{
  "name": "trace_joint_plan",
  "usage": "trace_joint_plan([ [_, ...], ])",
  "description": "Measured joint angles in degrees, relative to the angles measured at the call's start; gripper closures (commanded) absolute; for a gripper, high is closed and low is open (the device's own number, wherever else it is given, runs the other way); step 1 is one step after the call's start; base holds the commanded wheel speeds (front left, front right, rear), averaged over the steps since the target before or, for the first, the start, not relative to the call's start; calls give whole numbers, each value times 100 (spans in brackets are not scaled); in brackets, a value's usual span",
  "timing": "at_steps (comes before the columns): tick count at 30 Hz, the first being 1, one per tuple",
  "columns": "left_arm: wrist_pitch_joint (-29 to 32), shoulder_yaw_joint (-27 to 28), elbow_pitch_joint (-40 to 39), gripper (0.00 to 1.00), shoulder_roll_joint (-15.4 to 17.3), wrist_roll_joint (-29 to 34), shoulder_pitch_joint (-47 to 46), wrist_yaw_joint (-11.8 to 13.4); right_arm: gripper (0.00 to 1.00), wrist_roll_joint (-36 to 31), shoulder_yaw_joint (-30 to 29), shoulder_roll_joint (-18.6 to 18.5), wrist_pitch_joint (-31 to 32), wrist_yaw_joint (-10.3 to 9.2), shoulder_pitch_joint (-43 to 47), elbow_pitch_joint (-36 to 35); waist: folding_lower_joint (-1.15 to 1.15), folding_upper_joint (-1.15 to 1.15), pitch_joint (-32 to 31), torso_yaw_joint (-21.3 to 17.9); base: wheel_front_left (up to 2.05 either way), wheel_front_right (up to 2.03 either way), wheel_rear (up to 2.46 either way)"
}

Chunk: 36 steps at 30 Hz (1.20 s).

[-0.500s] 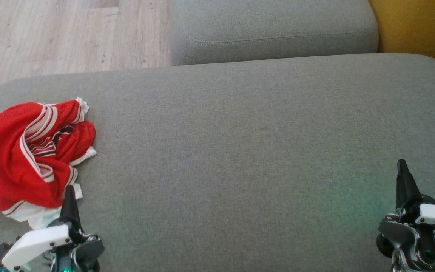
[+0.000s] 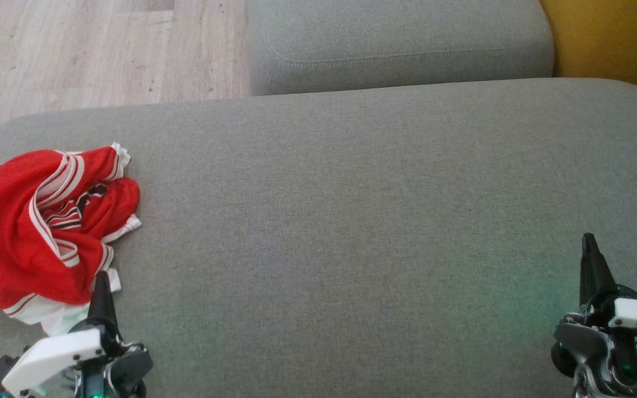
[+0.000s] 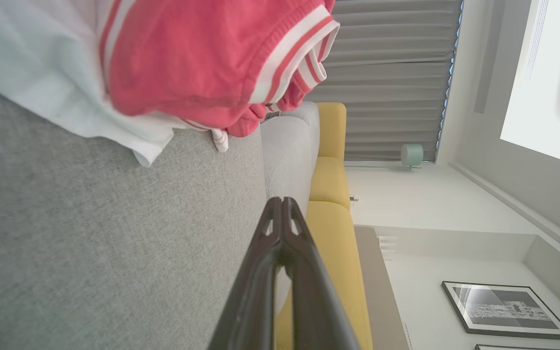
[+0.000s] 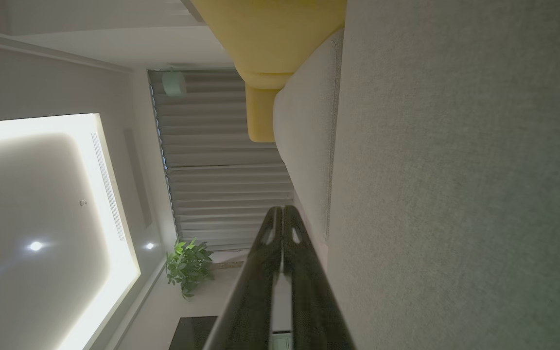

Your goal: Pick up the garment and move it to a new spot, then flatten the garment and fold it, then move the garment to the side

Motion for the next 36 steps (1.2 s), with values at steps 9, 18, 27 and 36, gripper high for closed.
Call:
trace_joint_plan([
  [9, 0, 0, 0, 100, 0, 0, 0, 0, 100, 0, 0, 0, 1, 0, 0, 0, 0, 0, 0, 0, 0, 0, 0],
  [18, 0, 0, 0, 100, 0, -1, 0, 0, 100, 0, 0, 0, 0, 0, 0, 0, 0, 0, 0, 0, 0, 0, 0],
  [27, 0, 0, 0, 100, 0, 0, 0, 0, 100, 0, 0, 0, 0, 0, 0, 0, 0, 0, 0, 0, 0, 0, 0],
  [36, 0, 0, 0, 100, 0, -1, 0, 0, 100, 0, 0, 0, 0, 0, 0, 0, 0, 0, 0, 0, 0, 0, 0],
])
